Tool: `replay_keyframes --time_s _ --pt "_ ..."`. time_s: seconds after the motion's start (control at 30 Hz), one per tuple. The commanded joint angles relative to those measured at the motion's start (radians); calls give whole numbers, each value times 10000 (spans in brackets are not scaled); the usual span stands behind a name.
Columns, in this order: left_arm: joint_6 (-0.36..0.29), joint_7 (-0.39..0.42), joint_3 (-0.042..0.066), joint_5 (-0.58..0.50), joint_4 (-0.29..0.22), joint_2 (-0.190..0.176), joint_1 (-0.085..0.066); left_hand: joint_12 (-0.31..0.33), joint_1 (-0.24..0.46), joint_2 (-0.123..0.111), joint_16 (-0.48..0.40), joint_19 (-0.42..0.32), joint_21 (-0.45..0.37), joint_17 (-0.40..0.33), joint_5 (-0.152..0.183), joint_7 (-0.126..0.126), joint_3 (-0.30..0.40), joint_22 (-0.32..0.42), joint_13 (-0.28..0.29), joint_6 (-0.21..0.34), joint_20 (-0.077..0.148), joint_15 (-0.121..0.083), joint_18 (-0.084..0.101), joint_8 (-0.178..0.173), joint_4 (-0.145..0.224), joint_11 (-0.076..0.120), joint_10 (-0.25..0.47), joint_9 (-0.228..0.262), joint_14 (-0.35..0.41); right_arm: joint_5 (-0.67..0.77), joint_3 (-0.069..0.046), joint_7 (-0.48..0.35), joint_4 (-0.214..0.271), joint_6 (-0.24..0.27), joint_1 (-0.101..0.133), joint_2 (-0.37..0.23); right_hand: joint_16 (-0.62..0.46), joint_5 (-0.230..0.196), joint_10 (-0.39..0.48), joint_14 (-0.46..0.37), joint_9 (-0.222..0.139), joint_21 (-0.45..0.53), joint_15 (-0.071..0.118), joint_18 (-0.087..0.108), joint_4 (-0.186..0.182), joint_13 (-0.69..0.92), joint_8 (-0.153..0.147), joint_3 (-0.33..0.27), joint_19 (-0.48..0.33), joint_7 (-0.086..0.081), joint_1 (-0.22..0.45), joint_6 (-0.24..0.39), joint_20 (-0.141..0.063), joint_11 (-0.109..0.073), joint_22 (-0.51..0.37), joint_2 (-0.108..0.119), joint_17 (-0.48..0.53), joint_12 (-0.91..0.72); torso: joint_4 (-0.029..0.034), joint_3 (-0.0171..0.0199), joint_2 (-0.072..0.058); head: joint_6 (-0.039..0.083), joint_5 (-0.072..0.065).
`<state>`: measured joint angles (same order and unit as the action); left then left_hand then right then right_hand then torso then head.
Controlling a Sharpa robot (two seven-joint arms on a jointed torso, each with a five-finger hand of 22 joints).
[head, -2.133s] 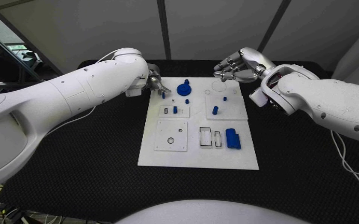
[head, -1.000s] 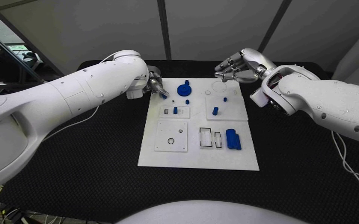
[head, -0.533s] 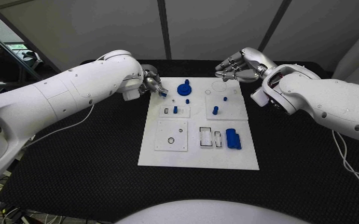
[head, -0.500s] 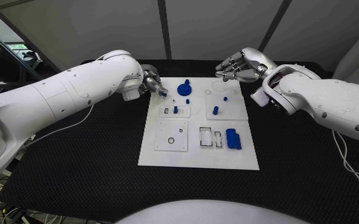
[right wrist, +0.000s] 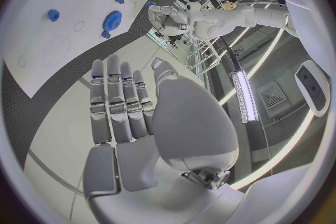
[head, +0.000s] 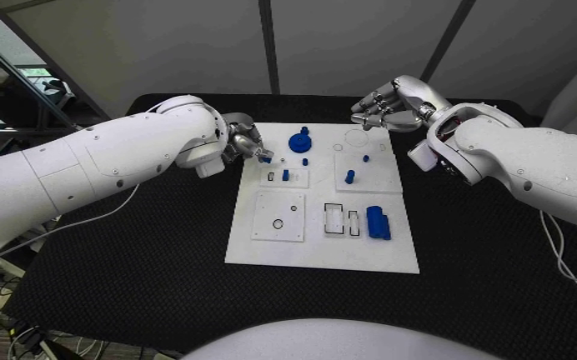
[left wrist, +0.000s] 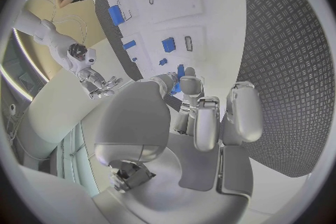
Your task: Assemble the parts on the task board
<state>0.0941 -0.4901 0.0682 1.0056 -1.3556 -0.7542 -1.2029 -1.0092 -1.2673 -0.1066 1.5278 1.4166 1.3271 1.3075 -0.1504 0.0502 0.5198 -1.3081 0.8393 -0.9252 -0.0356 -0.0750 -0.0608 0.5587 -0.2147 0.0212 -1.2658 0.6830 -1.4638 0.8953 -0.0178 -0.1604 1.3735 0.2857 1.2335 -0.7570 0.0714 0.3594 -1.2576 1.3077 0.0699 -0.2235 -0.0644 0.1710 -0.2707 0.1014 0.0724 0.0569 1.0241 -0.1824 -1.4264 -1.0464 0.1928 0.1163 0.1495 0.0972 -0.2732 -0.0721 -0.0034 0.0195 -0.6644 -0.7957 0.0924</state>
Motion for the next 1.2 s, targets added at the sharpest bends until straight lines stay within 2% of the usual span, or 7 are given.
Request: replay_keyframes --time_s 0.03,0.2,0.4,0.63,1.2 --pt "-687 -163 -91 195 -323 -107 89 103 88 -139 -44 49 -15 1938 1 -21 1468 6 -119 48 27 -47 -106 85 1331 40 -54 37 -879 -4 -7 11 4 -83 18 -12 -52 60 77 28 -1 35 -19 134 47 -13 -39 -25 63 -4 30 67 26 -24 -17 -81 12 -21 7 2 8 -5 -1" --pt "-777 -233 -170 429 -562 -149 267 116 144 -179 -47 43 -34 1931 2 -25 1591 17 -155 53 35 -55 -110 121 1371 46 -73 56 -879 -4 -7 30 13 -94 18 -28 -52 60 79 27 -1 37 -20 134 47 -13 -39 -27 63 -5 31 68 26 -23 -18 -81 13 -20 -13 -4 -16 12 12" --pt "-729 -279 -195 584 -677 -153 352 167 208 -221 -77 45 -43 1883 5 -31 1702 17 -248 57 43 -64 -111 161 1415 54 -78 77 -869 -4 -7 42 22 -104 18 -46 -53 60 79 27 -1 38 -20 133 46 -13 -39 -27 64 -6 32 68 26 -23 -19 -82 13 -20 -24 5 -21 27 16" --pt "-613 -319 -201 900 -732 -143 381 182 252 -248 -68 67 -14 1892 4 -38 1770 -20 -290 56 50 -70 -102 189 1447 61 -98 91 -873 -4 -7 53 33 -125 18 -51 -54 61 83 25 -1 41 -22 133 45 -14 -40 -30 65 -8 34 70 26 -21 -21 -83 15 -19 -5 -1 -22 28 3" --pt "-196 -400 -203 1654 -796 -109 392 136 397 -344 -26 116 36 1946 -93 -62 1976 -91 -303 41 70 -91 -86 287 1578 86 -200 137 -892 -4 -6 68 59 -135 18 -57 -54 61 83 25 -1 41 -22 133 45 -14 -40 -30 65 -8 34 70 26 -21 -21 -83 15 -19 -16 3 -18 -25 3"
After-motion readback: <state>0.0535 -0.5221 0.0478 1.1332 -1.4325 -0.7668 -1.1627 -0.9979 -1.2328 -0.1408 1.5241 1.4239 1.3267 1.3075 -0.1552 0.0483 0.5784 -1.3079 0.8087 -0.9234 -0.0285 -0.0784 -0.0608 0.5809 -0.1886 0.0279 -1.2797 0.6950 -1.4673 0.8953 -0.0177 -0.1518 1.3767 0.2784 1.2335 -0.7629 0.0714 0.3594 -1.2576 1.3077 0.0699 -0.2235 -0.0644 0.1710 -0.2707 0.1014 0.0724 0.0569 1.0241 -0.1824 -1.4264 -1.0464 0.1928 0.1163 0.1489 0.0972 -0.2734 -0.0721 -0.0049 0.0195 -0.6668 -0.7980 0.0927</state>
